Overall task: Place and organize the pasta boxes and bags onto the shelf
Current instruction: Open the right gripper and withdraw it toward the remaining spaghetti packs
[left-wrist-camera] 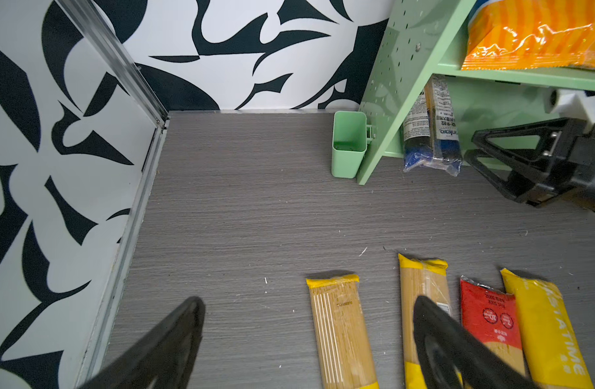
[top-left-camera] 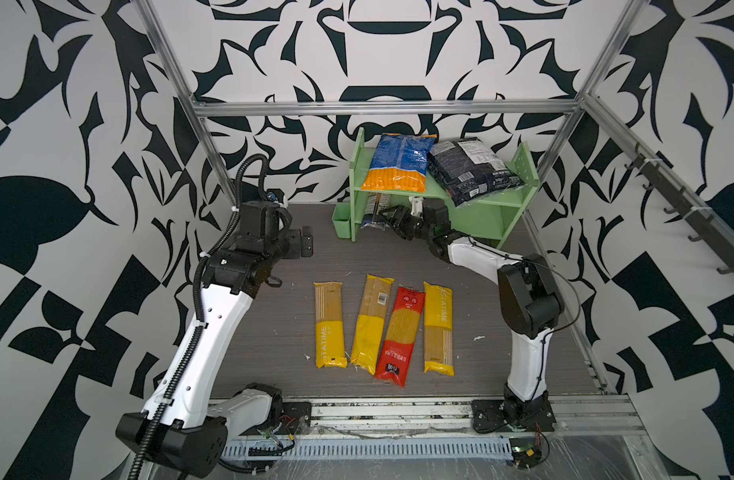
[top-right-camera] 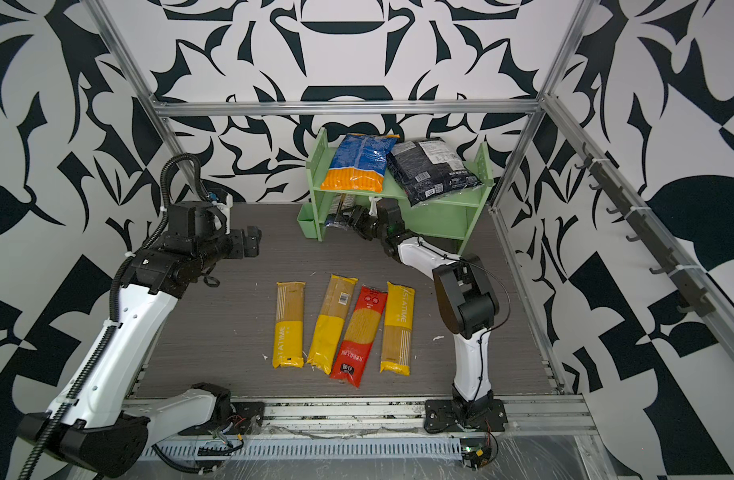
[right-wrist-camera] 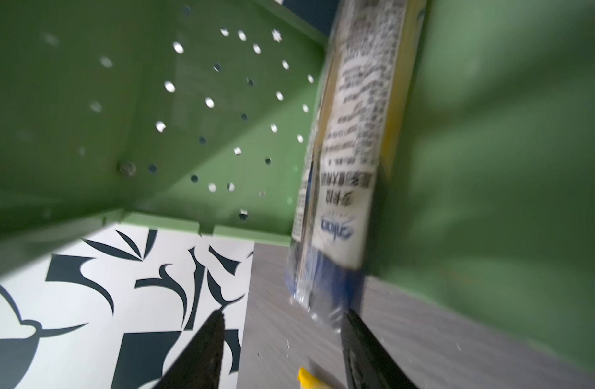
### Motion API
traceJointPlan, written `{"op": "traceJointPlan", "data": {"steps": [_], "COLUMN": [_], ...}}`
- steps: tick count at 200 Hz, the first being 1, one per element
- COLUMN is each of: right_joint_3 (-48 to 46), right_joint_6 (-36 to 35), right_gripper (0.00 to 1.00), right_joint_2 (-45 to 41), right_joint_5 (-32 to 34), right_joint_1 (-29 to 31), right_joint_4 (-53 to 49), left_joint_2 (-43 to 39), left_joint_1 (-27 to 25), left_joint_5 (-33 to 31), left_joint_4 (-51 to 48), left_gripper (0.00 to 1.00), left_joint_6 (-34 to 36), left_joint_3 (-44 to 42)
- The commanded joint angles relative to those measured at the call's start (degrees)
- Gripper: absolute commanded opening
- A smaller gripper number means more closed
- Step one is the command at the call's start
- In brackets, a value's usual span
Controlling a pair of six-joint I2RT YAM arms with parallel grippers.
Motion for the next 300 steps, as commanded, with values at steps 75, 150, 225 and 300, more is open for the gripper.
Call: {"op": "traceJointPlan", "data": {"steps": [75, 150, 225, 300], "right_joint_3": [-6.9, -21.89, -39.11, -44.49], "right_joint_6": [-18.21, -16.74, -2.03, 3.14], "right_gripper": [0.6, 0.68, 1.0, 1.0], "right_joint_2": [-17.43, -33.39, -50.18, -47.97], "right_joint_5": [9.92, 25.9, 28.02, 28.82], "right_joint_1": [4.56, 12.22, 22.19, 27.55], "right_joint_4": [-32.94, -60.63, -64.42, -59.56], "left_joint_2": [-2.3, 1.76, 12.31, 15.46], "left_joint_1": [0.04, -0.37, -6.07, -7.44], "left_joint_5": [3.78, 9.71, 9.75, 9.59], "left_joint_4": [2.86, 7.08, 10.39, 8.96], "left_gripper": [0.99, 0.99, 0.99, 0.99], "left_joint_6": [-5.26, -7.94, -7.72, -6.08], "left_joint_3": [-3.32, -3.92, 2.56, 6.41]}}
